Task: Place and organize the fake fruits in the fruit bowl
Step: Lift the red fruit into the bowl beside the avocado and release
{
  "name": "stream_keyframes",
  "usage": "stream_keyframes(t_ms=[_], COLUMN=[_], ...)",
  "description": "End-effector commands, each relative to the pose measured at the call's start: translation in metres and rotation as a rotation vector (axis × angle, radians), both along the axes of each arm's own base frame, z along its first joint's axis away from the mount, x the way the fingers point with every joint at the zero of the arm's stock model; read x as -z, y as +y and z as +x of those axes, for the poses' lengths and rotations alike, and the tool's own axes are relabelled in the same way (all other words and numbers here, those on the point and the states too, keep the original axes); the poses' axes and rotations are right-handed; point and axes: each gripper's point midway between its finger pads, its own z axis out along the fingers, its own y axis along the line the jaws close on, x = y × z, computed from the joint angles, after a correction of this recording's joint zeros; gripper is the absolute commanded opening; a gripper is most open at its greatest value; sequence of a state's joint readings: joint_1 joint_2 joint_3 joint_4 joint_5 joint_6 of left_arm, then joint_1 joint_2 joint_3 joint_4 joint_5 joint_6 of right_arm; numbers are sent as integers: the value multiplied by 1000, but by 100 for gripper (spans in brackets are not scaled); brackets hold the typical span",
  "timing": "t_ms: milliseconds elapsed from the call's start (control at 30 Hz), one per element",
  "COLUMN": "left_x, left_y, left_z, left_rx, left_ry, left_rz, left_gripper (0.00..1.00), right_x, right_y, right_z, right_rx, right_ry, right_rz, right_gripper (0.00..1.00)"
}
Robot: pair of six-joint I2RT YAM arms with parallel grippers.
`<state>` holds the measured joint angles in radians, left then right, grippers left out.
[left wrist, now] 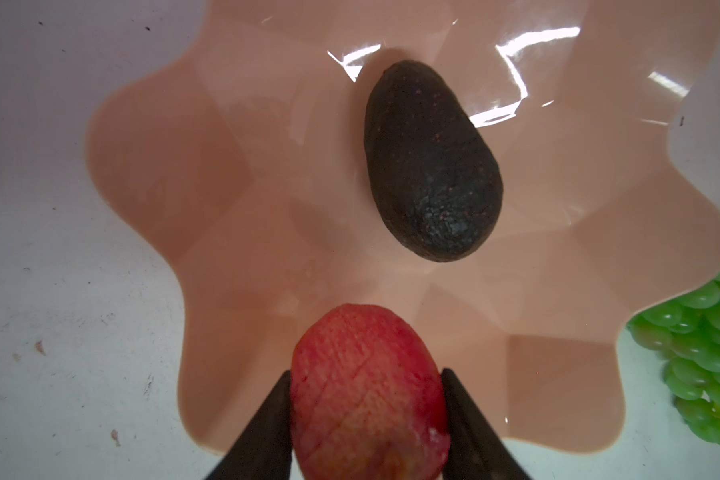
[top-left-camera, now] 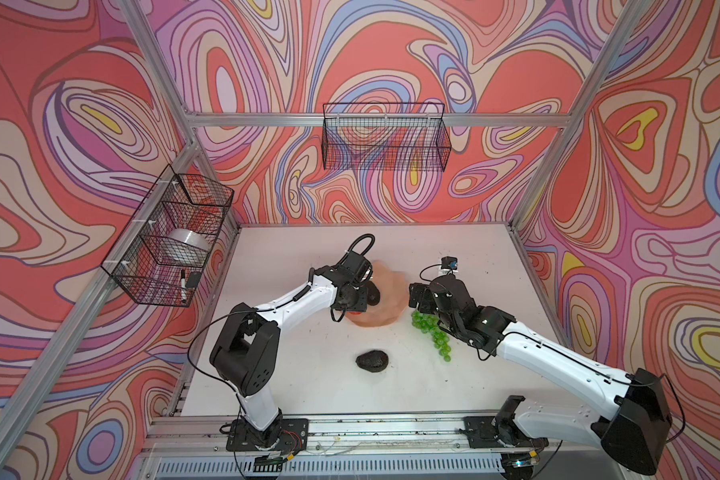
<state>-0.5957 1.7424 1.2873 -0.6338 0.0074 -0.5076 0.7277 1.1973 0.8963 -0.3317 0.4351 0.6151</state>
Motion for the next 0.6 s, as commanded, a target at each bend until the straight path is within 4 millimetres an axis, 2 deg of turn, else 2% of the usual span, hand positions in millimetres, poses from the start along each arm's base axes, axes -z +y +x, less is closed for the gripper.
stream_keyframes(t_ms=[0,200,400,567], left_x=[-3,10,31,35], left_y=[-6,-12,-15,-14], left_z=[14,23,23,21], left_rx=[-7,-20,-25,-36], left_ry=[-18,1,51,59], left_rz=[-5,-4,12,10], left_gripper=[49,50,52,60], right_x=[7,11,15,15], right_y=[-6,-4,-6,-9], right_z=[-2,-3,-5,-7], right_rx=[16,8,11,16], right_ry=[12,21,30,28], right_rz=[-15,-13,-13,-18], right_gripper=[98,98,98,98])
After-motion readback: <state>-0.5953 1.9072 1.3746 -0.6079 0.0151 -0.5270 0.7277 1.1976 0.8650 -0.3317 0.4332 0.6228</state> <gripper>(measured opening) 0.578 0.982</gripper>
